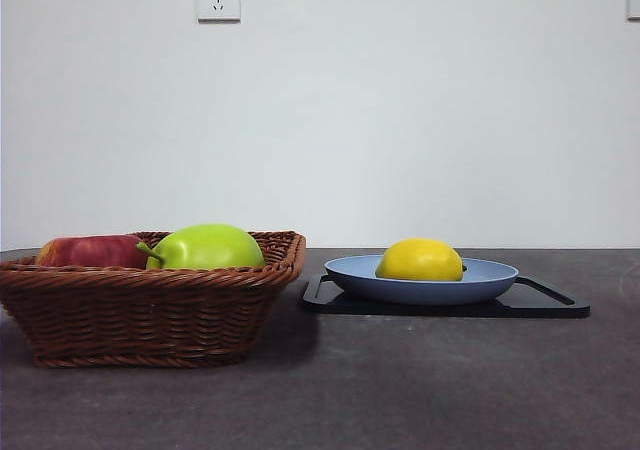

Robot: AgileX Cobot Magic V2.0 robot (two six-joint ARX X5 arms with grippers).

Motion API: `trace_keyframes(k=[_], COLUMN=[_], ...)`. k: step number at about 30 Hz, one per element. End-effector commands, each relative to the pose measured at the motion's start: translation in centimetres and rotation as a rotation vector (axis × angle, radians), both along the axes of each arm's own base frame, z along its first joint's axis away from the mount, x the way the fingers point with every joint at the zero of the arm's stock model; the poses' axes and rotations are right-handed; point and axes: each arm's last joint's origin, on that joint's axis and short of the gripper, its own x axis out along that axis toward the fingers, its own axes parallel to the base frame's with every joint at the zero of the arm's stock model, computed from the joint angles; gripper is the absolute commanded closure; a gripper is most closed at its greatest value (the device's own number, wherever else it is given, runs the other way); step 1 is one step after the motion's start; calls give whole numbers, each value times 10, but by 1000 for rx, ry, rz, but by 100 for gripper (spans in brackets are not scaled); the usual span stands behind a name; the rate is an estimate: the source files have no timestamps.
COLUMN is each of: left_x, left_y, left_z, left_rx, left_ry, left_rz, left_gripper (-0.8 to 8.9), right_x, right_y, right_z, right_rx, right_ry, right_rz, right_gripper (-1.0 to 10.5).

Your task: Take the lemon from the basket,put the lemon in the plate,hand out the plate

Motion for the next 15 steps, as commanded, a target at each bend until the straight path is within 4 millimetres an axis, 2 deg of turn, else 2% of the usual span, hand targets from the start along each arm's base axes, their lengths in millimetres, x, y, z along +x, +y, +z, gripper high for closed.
trace_keyframes(k=[1, 6, 10, 15], left_x=[0, -17, -35, -36], left_y=[-1, 10, 24, 34], left_z=[2, 3, -2, -17], left_rx=[-10, 51, 46, 40], left_ry=[-6, -72, -99, -159], left_rz=[-8, 31, 155, 316], left_gripper=[805, 805, 805, 805], right_x=[-1, -1, 0, -1], right_y=[0, 0, 0, 0], right_z=[3, 3, 3, 3], right_rx=[17, 17, 17, 17], right_ry=[-11, -11, -11, -11], right_rz=[0, -1, -2, -1], right_gripper=[943, 943, 943, 943])
